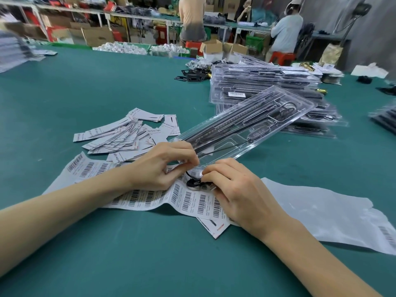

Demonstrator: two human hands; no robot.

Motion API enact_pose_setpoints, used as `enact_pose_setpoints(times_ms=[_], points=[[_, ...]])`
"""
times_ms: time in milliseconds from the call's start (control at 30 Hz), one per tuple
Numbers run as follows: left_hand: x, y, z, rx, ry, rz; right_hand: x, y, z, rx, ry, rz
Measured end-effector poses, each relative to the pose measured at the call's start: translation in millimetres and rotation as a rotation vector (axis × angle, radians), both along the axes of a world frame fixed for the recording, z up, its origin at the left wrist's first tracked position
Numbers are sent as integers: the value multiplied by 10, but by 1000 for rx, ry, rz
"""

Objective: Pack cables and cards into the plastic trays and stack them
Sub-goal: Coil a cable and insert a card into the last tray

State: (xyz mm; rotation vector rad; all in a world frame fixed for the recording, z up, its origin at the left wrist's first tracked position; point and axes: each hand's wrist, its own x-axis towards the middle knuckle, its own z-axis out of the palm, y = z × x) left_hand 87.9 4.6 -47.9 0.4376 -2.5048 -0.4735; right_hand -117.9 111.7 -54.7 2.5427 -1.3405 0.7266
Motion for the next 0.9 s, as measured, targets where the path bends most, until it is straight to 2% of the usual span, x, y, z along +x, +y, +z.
enact_pose_setpoints(times_ms=[267,467,533,633,900], points=[[1,-4,-20,5,20,11,-25,-14,-9,137,3,-41],[4,3,-39,-8,24,16,6,-20,34,99,61,-84],[0,-10,-35,-22,59,33,19,-27,22,105,37,-108],[-4,-40,-79,-91,-27,-16,25,-28,-8,149,-27,-111],[24,-96,11,-235,-139,16,-76,-117,-30,292,-228,-58]])
